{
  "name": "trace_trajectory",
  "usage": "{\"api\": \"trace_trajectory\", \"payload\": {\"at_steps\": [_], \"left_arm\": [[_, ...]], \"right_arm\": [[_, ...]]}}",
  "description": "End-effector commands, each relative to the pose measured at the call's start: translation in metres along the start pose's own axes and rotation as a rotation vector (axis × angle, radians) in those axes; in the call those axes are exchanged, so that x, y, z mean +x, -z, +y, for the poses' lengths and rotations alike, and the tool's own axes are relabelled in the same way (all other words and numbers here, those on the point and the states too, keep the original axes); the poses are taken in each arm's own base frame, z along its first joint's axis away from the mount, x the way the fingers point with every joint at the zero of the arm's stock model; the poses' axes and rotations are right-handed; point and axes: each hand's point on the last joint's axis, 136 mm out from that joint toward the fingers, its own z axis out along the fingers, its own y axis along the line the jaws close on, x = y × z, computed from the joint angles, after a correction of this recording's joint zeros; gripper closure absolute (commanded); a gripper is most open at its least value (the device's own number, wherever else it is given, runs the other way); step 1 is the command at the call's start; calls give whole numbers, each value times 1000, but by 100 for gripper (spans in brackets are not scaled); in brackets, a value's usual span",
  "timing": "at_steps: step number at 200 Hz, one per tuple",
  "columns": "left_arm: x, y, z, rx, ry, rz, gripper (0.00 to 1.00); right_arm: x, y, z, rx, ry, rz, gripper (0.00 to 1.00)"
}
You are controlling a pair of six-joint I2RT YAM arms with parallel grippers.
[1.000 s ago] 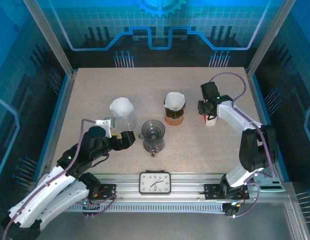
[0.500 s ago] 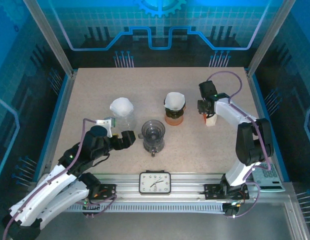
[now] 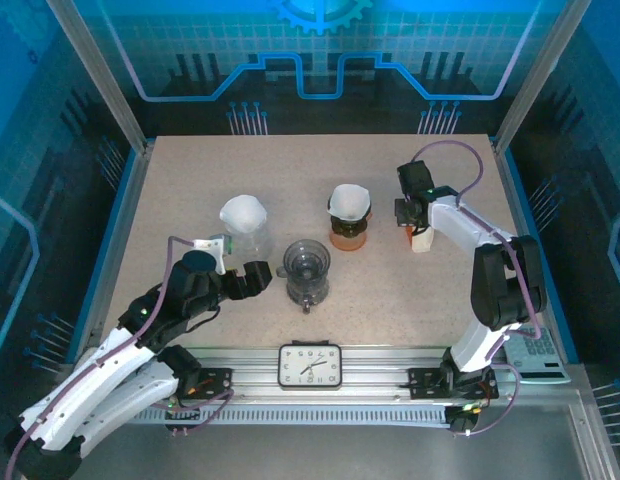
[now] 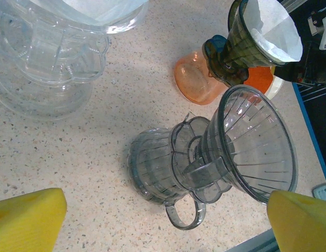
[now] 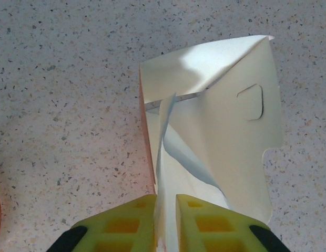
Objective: Place the coffee filter in the dripper
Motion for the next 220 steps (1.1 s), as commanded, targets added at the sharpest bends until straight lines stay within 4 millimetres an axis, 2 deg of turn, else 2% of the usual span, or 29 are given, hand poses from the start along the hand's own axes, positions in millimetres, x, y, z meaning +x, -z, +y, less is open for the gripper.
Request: {"api": "trace_trajectory", "payload": {"at_steps": [1, 67, 114, 165, 220], "left_arm": [[0, -2, 5, -21, 5, -9, 1], [1, -3, 5, -23, 8, -3, 1], [0, -2, 4, -19, 12, -6, 1], [1, -3, 4, -17, 14, -5, 1], [-2, -1, -6, 39, 26, -21, 1]], "right_arm": [[-9, -2, -4, 13, 1, -16, 85], [-9, 6, -8, 19, -14, -36, 100], [-9, 23, -13, 4, -42, -80, 100], [3, 49, -22, -13, -106, -111, 100], [14, 93, -29, -56, -161, -190, 100]]}}
